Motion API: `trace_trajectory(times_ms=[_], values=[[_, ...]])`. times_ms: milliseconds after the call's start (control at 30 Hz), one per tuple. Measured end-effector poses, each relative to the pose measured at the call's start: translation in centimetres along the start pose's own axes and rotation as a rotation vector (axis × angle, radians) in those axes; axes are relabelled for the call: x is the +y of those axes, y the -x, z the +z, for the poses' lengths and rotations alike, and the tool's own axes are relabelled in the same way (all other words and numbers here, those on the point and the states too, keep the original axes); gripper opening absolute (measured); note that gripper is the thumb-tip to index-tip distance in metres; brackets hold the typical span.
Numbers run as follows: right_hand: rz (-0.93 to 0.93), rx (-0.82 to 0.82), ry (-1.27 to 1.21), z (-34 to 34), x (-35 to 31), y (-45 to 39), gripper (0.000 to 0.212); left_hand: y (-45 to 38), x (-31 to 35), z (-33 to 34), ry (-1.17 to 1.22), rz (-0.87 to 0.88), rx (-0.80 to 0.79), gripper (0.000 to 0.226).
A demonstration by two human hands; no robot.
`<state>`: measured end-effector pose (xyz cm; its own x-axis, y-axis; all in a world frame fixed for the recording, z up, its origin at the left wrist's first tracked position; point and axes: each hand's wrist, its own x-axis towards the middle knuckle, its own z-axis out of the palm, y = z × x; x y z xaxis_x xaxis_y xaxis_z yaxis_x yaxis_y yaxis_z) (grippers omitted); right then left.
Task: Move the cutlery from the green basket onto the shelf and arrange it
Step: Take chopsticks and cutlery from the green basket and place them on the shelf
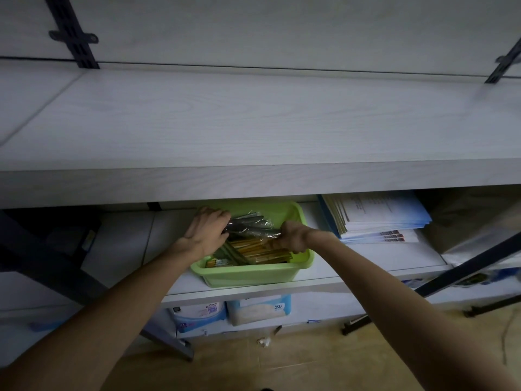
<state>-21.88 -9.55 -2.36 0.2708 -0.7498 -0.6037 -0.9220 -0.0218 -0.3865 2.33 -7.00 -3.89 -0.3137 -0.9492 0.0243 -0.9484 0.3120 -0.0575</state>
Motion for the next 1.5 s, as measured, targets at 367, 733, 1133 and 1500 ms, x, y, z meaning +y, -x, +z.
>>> trace_trajectory(times_ms=[367, 733, 1133, 1500], values=[[-0.069, 0.040, 0.203, -0.7, 0.4, 2.2, 0.025, 0.5, 0.0, -1.1, 0.004, -0.083, 0.048, 0.024], [-0.112, 0.164, 0.390, -1.3, 1.1, 4.4, 0.042, 0.7, 0.4, -1.4, 0.098, -0.125, -0.080, 0.025], [-0.129, 0.241, 0.543, -2.2, 2.0, 8.0, 0.041, 0.8, 0.6, -1.7, 0.315, -0.230, -0.104, 0.026], [-0.097, 0.320, 0.779, -2.9, 2.9, 11.1, 0.039, 1.8, 1.6, -1.8, 0.404, -0.273, -0.117, 0.024]])
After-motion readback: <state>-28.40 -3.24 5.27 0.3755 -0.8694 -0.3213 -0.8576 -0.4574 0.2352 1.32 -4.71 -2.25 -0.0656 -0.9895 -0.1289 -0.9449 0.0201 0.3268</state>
